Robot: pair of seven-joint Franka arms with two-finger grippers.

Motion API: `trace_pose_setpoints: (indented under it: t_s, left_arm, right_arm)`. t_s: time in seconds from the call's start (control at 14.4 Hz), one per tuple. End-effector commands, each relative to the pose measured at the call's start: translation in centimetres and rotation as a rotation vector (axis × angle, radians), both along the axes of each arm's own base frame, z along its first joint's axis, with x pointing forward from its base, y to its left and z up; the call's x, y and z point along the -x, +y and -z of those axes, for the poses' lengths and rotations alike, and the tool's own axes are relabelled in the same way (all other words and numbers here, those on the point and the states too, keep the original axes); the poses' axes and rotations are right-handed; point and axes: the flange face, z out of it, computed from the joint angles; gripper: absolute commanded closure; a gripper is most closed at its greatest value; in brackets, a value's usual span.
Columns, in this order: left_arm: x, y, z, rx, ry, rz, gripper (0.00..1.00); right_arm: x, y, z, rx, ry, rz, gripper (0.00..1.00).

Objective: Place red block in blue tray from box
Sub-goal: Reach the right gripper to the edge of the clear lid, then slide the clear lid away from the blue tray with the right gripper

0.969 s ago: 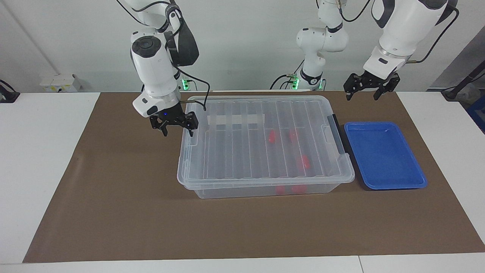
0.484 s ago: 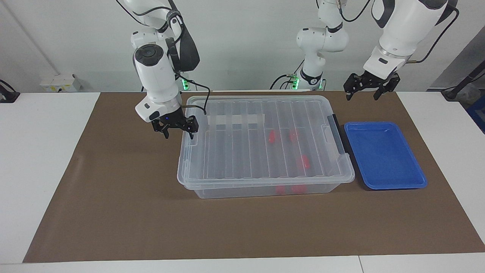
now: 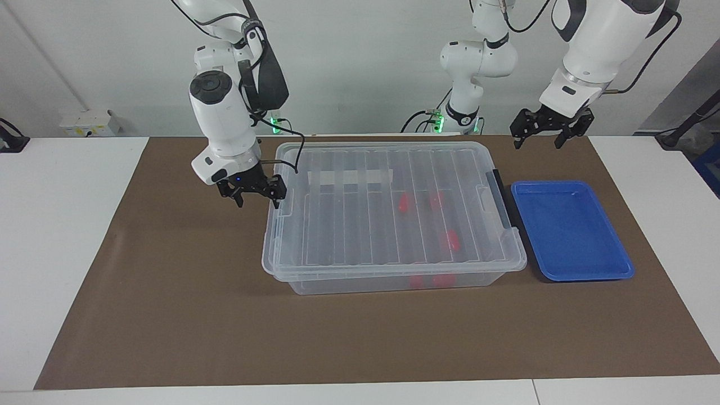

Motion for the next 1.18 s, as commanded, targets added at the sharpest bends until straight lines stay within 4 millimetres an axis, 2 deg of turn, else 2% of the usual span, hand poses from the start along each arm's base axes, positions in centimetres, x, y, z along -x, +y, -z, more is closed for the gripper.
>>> trace_pose_setpoints:
  t_s: [0.0,0.62,1.11]
  left_arm:
    - [0.7,0.3,-0.1,0.010,0.004,-0.006,0.00]
    - [0.7,0.1,-0.1,0.010,0.004,-0.003,0.00]
    - [0.7,0.5,-0.1,0.010,0.003,-0.010,0.00]
  right_arm:
    - [0.3,-2.2,0.0,0.001,-0.002,-0.011,0.04]
    - [-0.6,-8.6,-0.2,0.004,-0.007,0.016,0.04]
    - [-0.5,-13.5,0.0,0.007,0.009,0.031,0.04]
